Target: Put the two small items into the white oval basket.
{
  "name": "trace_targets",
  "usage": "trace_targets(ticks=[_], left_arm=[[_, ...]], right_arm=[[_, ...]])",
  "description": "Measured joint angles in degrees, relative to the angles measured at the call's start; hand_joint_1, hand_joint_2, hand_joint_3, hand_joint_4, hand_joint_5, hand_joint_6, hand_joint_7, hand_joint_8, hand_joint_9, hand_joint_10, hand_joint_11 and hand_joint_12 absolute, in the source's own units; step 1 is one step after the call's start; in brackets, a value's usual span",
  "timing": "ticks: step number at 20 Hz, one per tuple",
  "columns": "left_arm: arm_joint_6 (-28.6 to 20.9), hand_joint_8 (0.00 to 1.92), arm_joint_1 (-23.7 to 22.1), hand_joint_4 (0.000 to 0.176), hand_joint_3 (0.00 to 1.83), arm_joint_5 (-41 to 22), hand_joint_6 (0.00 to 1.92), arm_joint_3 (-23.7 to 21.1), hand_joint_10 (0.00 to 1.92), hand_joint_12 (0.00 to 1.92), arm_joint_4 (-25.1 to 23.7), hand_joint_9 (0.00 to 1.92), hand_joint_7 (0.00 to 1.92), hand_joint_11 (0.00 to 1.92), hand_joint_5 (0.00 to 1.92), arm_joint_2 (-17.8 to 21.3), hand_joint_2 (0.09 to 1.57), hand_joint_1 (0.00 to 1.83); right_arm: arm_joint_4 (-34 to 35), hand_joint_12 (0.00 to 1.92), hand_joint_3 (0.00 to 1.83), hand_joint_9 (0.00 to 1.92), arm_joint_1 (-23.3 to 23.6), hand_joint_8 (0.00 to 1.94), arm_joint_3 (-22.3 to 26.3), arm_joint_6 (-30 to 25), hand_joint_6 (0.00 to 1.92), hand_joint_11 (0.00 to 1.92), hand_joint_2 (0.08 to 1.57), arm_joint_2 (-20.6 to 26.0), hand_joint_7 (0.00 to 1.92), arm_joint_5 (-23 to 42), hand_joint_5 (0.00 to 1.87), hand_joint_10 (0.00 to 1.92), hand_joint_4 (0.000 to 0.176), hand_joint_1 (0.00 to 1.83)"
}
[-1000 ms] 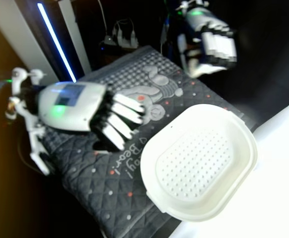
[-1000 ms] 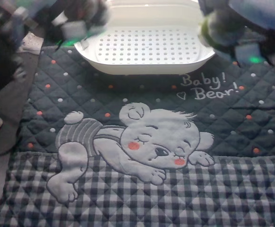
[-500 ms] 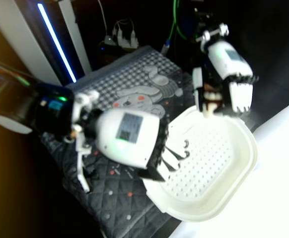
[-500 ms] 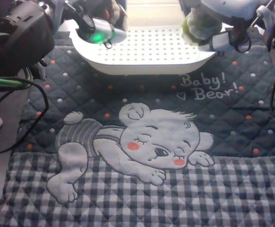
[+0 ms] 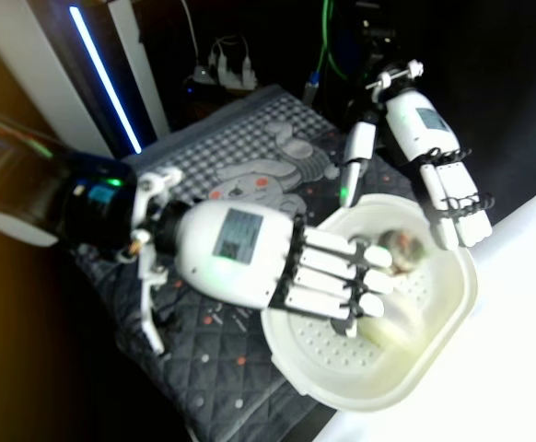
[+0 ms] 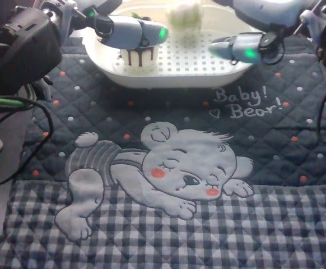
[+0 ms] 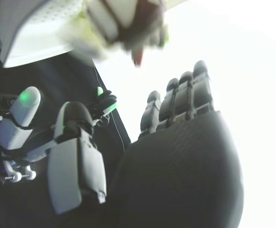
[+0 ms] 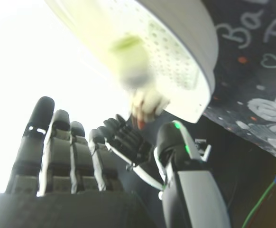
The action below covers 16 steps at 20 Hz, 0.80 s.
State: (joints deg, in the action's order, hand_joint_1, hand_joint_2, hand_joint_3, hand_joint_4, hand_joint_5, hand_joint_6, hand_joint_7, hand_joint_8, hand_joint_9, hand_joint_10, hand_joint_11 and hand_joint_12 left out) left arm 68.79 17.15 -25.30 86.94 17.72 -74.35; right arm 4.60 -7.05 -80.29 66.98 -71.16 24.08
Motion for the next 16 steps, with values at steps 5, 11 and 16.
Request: trace_targets(ticks=[5,11,16], left_arm=[[0.24,0.00,2.56,0.141,0.00,-7.76,0.00,-9.16,0.00,0.00,-1.79,0.00,0.00,0.00,0.00,8.70,1.04,0.32],[0.07,0.00,10.10,0.168,0.01,-23.87,0.00,-24.04,0.00,0.00,-8.76,0.00,0.00,0.00,0.00,22.27,1.08,0.40],[-4.24,0.00,19.67,0.176,0.00,-38.66,0.00,-28.85,0.00,0.00,-5.35,0.00,0.00,0.00,0.00,30.36,1.08,0.39]], right_arm=[[-4.02,1.71,0.00,0.00,0.00,0.00,8.37,0.04,0.00,0.00,1.20,9.57,0.00,2.38,0.00,0.28,0.110,0.30],[-10.86,0.02,0.00,0.00,0.00,0.00,21.81,0.04,0.00,0.00,1.19,24.92,0.00,8.44,0.00,0.00,0.097,0.34],[-13.75,0.03,0.00,0.00,-0.04,0.00,28.61,0.07,0.00,0.02,1.17,33.53,0.00,11.04,0.00,0.00,0.121,0.25]])
